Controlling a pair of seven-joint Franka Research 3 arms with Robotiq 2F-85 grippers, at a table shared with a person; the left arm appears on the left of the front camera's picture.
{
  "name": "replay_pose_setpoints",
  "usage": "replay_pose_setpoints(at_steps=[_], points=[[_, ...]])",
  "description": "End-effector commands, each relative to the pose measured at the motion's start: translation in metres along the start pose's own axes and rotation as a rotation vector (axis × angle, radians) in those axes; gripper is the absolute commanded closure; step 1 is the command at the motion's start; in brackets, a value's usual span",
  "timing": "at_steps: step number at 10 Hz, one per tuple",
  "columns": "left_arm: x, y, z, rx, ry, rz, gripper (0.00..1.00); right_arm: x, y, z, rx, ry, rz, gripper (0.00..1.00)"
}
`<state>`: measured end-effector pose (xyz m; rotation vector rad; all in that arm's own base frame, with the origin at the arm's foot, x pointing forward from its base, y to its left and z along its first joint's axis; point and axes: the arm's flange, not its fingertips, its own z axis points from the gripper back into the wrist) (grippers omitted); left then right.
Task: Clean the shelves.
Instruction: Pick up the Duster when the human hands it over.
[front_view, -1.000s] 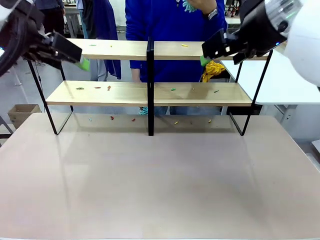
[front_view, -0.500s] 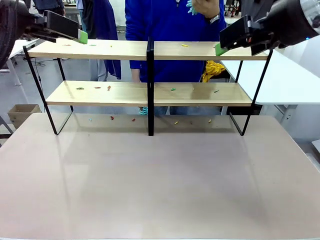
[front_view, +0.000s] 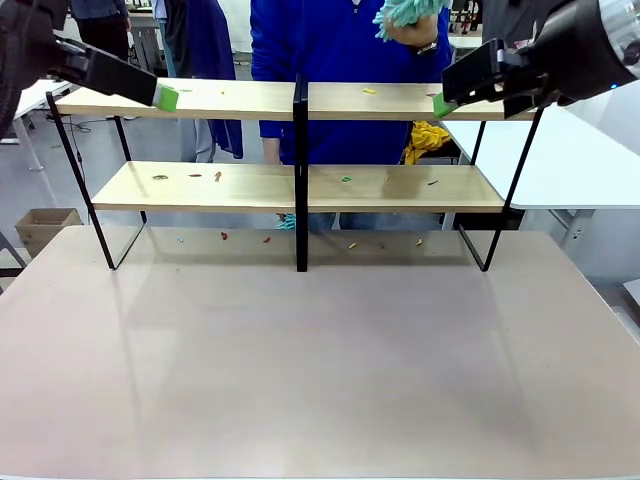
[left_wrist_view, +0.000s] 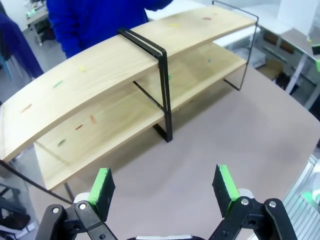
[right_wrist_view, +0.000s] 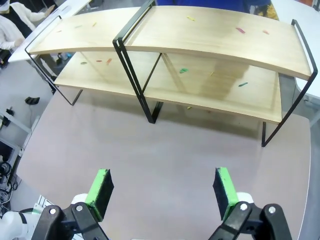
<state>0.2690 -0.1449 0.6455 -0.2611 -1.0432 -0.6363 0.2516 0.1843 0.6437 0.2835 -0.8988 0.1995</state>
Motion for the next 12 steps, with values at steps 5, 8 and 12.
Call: replay_pose_setpoints(at_steps=[5, 8, 12], points=[[-0.061, 0.013, 0.019, -0.075, -0.035, 0.009, 0.00, 0.002, -0.001, -0.006, 0.010, 0.000, -0.030, 0.00], [-0.072, 0.020, 0.027, -0.078, -0.071, 0.054, 0.00, 0.005, 0.001, -0.007, 0.012, 0.009, -0.022, 0.00], [-0.005, 0.038, 0.034, -0.061, -0.051, 0.074, 0.00, 0.007, 0.003, -0.006, 0.012, 0.011, -0.015, 0.00]])
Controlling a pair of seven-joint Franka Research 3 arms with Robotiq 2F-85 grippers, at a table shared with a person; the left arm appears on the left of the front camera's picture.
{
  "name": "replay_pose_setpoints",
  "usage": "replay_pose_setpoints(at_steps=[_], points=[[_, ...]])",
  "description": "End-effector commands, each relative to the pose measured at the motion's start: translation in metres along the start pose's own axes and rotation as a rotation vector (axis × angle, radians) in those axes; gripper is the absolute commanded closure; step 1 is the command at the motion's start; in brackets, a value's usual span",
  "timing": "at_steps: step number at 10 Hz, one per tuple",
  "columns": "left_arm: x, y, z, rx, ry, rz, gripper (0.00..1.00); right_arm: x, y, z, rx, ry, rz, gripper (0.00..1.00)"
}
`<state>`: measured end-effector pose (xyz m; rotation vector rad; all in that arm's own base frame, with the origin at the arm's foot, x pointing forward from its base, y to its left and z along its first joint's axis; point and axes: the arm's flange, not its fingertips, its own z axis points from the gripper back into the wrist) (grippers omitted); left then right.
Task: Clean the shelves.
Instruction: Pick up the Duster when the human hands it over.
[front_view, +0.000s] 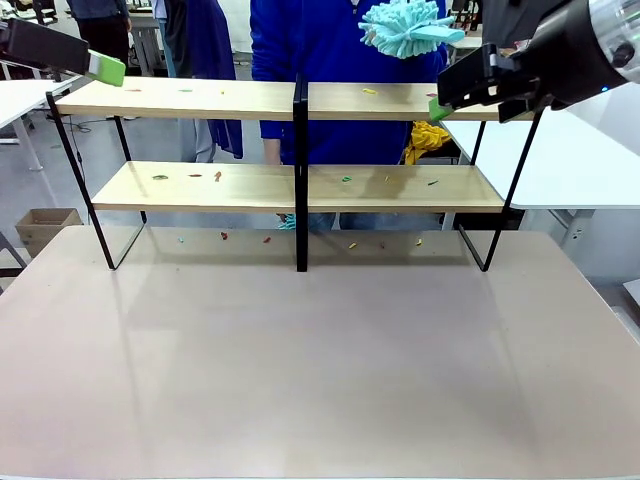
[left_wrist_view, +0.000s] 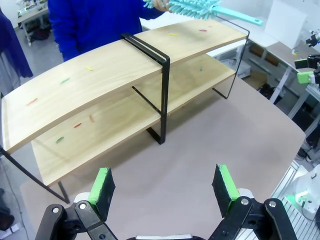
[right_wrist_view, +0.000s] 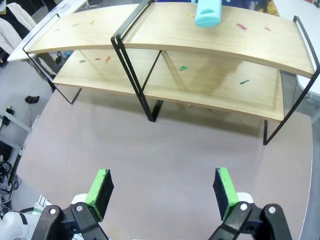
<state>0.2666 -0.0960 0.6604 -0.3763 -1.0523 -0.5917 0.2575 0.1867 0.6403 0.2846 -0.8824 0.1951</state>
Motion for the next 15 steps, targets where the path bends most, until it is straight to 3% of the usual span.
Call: replay_pose_setpoints(at_steps=[1, 4, 8, 15], points=[[0.001, -0.001, 0.001, 0.004, -0.004, -0.009, 0.00, 0.006, 0.004, 0.002, 0.026, -0.023, 0.011, 0.00], [0.001, -0.001, 0.001, 0.004, -0.004, -0.009, 0.00, 0.016, -0.002, 0.008, 0.101, -0.014, 0.203, 0.00], [0.001, -0.001, 0.001, 0.004, -0.004, -0.009, 0.00, 0.012, -0.015, 0.021, 0.136, -0.035, 0.274, 0.00], [0.001, -0.001, 0.001, 0.004, -0.004, -0.009, 0.00, 0.000, -0.056, 0.036, 0.133, -0.102, 0.127, 0.00]])
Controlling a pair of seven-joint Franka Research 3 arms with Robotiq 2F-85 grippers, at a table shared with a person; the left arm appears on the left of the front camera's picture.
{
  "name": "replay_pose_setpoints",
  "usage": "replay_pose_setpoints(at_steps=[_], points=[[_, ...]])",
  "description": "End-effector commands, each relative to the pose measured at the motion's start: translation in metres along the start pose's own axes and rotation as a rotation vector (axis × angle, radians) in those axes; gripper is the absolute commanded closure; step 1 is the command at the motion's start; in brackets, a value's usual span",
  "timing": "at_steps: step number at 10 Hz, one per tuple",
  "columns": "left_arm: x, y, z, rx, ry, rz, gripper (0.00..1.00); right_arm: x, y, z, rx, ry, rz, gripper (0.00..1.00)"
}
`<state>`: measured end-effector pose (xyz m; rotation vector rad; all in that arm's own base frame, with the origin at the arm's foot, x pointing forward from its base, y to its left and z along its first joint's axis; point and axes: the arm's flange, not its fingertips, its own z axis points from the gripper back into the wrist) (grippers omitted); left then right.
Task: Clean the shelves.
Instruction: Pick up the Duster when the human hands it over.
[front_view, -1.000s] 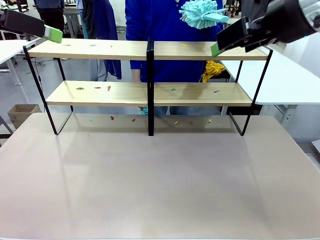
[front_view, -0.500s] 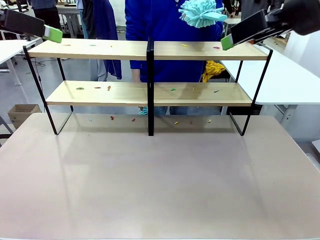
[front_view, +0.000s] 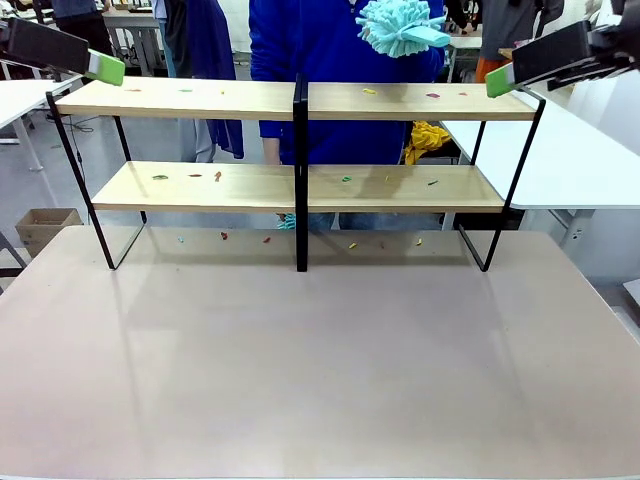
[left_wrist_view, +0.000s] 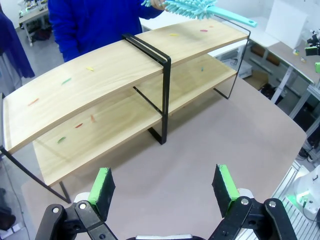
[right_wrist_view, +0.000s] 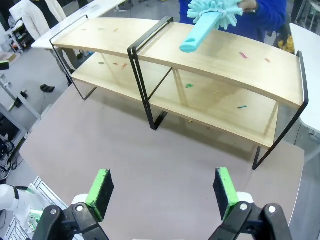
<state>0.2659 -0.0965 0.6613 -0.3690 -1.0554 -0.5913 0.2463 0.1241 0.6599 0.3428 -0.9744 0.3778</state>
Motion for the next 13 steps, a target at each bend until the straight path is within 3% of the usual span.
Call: replay_pose_setpoints(at_steps=[1, 13], points=[[0.0002, 0.0002, 0.0005, -0.002, -0.004, -0.006, 0.00, -0.0053, -0.0038, -0.0036, 0.013, -0.026, -0.024, 0.00], [0.0002, 0.0002, 0.0005, -0.002, -0.004, -0.006, 0.00, 0.0004, 0.0001, -0.0027, 0.001, -0.001, -0.005, 0.00]])
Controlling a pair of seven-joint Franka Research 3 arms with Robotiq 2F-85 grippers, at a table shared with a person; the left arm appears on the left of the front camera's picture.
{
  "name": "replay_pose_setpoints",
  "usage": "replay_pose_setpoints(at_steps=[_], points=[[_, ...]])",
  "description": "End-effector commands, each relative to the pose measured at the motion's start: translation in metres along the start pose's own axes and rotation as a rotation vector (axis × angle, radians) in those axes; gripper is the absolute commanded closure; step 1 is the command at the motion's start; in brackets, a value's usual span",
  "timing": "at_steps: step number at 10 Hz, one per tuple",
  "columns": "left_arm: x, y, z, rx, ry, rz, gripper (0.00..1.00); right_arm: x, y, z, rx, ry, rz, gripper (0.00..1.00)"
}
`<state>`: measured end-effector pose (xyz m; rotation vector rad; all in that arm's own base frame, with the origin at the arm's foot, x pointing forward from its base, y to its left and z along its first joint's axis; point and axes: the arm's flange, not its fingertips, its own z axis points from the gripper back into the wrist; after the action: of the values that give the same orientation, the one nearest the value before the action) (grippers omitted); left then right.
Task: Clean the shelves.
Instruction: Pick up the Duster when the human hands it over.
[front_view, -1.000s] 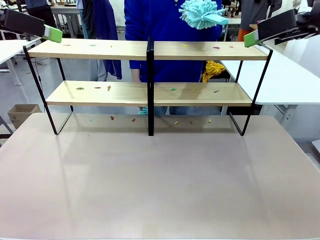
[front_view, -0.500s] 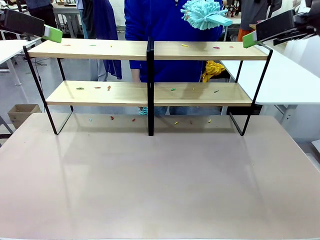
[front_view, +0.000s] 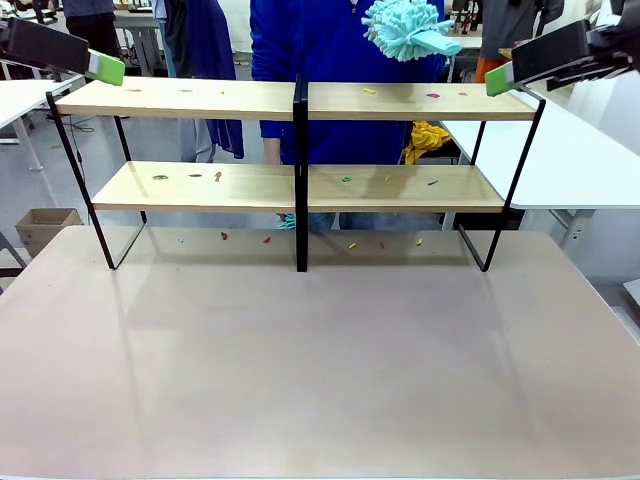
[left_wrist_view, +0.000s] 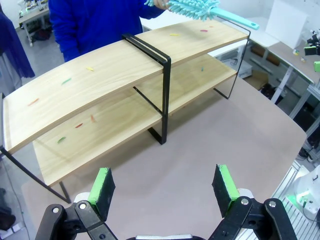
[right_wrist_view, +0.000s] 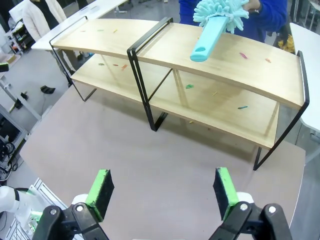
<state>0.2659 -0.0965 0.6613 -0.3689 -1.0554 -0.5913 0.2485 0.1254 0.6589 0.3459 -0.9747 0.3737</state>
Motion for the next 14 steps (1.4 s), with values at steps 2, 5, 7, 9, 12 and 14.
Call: replay_pose_setpoints(at_steps=[2, 5, 7, 9, 12, 14], points=[[0.000, 0.000, 0.001, -0.002, -0.004, -0.006, 0.00, 0.072, -0.051, -0.021, 0.307, 0.203, -0.458, 0.00], [0.000, 0.000, 0.001, -0.002, -0.004, -0.006, 0.00, 0.056, -0.052, -0.020, 0.240, 0.114, -0.334, 0.00], [0.000, 0.000, 0.001, -0.002, -0.004, -0.006, 0.00, 0.097, -0.090, -0.042, 0.315, 0.125, -0.667, 0.00], [0.000, 0.000, 0.001, -0.002, -0.004, -0.006, 0.00, 0.135, -0.111, -0.084, 0.431, 0.188, -0.805, 0.00], [0.000, 0.000, 0.001, -0.002, -0.004, -0.006, 0.00, 0.167, -0.127, -0.152, 0.400, 0.293, -0.866, 0.00], [0.000, 0.000, 0.001, -0.002, -0.004, -0.006, 0.00, 0.165, -0.135, -0.177, 0.352, 0.299, -0.888, 0.00]])
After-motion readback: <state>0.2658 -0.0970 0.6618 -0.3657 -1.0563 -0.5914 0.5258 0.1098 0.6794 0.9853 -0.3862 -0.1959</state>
